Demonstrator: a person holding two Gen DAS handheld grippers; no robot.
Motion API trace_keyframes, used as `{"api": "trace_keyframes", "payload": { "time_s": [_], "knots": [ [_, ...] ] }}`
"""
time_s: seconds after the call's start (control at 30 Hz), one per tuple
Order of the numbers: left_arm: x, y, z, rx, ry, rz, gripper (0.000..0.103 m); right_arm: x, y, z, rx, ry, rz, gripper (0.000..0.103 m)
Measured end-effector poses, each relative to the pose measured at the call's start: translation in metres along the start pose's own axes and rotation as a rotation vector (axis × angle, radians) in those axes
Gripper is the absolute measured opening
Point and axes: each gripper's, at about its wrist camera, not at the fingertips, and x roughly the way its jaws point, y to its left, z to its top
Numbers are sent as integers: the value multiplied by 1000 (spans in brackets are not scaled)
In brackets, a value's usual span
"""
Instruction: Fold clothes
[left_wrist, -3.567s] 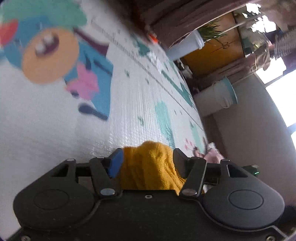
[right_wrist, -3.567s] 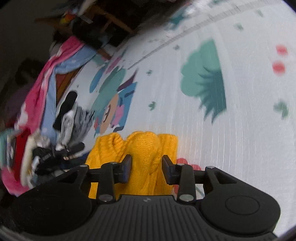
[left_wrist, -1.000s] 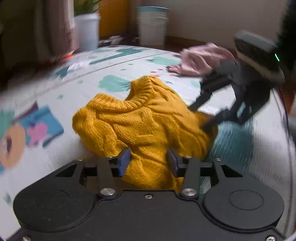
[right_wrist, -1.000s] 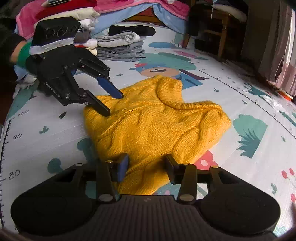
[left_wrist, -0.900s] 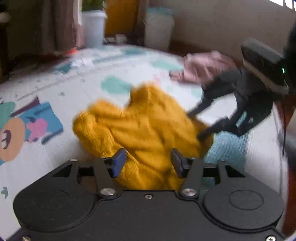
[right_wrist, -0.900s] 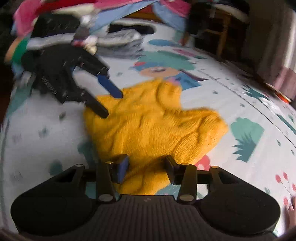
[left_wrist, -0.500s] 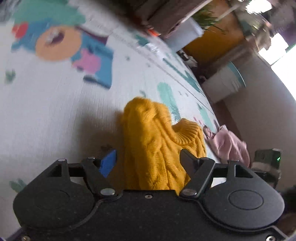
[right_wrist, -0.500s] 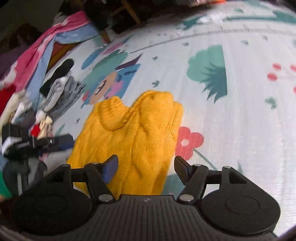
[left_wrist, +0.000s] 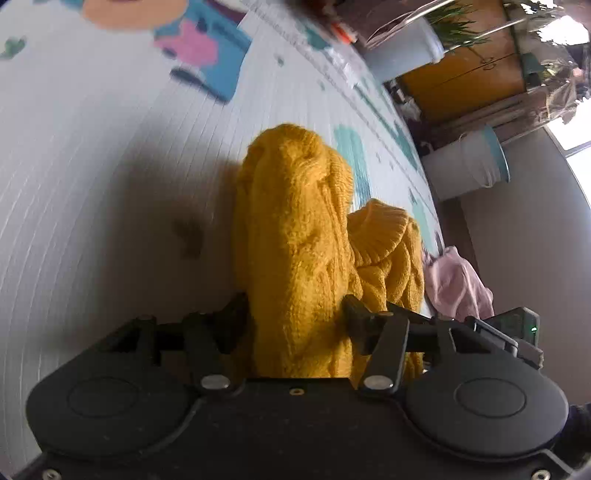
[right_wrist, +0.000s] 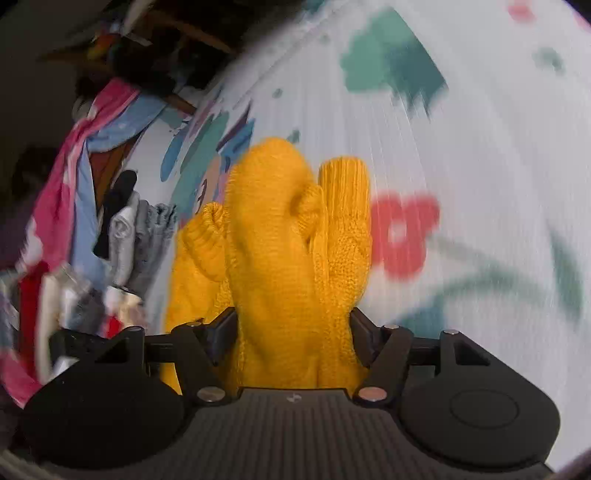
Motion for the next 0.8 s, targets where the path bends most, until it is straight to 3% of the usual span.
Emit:
{"api": "trace_keyframes", "payload": {
  "time_s": [0.07, 0.13, 0.17, 0.3, 0.43, 0.57, 0.8],
  "knots": [
    [-9, 0, -2, 24, 22, 0, 54, -4, 2, -6, -20, 35, 6, 64],
    [-21, 1, -2, 77, -30, 6, 59, -10, 7, -6, -80, 48, -15, 66],
    [-27, 4, -2, 76, -66, 9, 68, -15, 13, -5, -124, 39, -37, 66],
    [-26, 15, 1, 54, -85, -20, 71, -24, 26, -2, -238, -8, -94, 71],
    [-10, 10, -3, 114, -65, -49, 71, -24, 20, -6, -231, -44, -119, 75],
    [-2, 5, -8, 142, -77, -42, 72, -14, 13, -12, -188, -52, -83, 76],
    [-5, 10, -7, 93, -94, -46, 70, -5, 11, -10, -182, -64, -38, 76]
  ]
}}
